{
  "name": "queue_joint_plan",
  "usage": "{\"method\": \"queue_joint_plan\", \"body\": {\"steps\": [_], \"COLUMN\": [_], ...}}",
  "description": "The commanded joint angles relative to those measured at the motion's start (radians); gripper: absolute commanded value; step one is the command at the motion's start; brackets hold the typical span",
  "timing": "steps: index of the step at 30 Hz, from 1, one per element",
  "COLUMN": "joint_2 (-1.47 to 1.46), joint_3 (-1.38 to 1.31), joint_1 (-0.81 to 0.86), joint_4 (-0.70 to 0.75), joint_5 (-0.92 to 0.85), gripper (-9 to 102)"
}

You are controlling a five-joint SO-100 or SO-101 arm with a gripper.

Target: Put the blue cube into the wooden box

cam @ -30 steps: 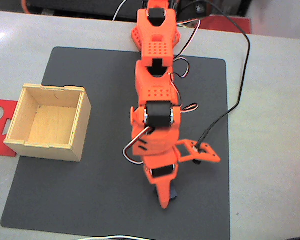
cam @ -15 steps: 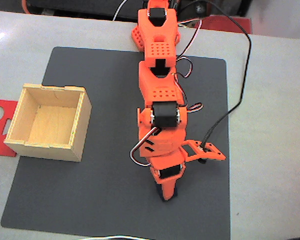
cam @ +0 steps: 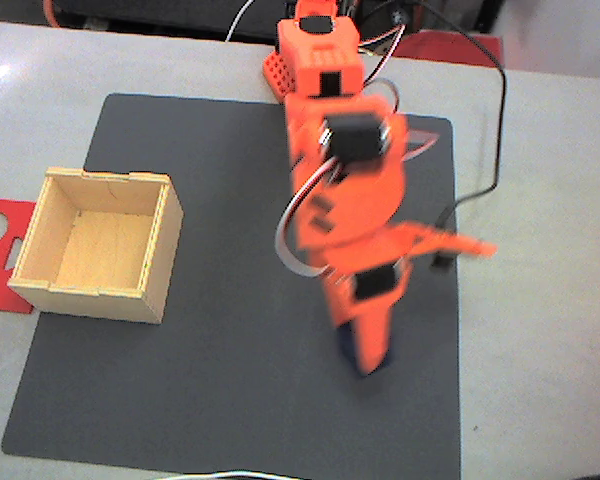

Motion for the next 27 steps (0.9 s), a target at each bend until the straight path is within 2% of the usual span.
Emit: {"method": "queue_joint_plan", "body": {"steps": [1, 6, 15, 21, 27], "joint_2": [0.169, 0.426, 0.801, 0.956, 1.006], "joint_3": [-0.006, 0.265, 0.709, 0.881, 1.032], "joint_1": [0.012, 0.126, 0.482, 0.707, 0.838], "joint_4": [0.018, 0.018, 0.018, 0.014, -0.035], "joint_5": [0.011, 0.067, 0.094, 0.009, -0.084], "gripper": [0, 0, 0, 0, 0]}}
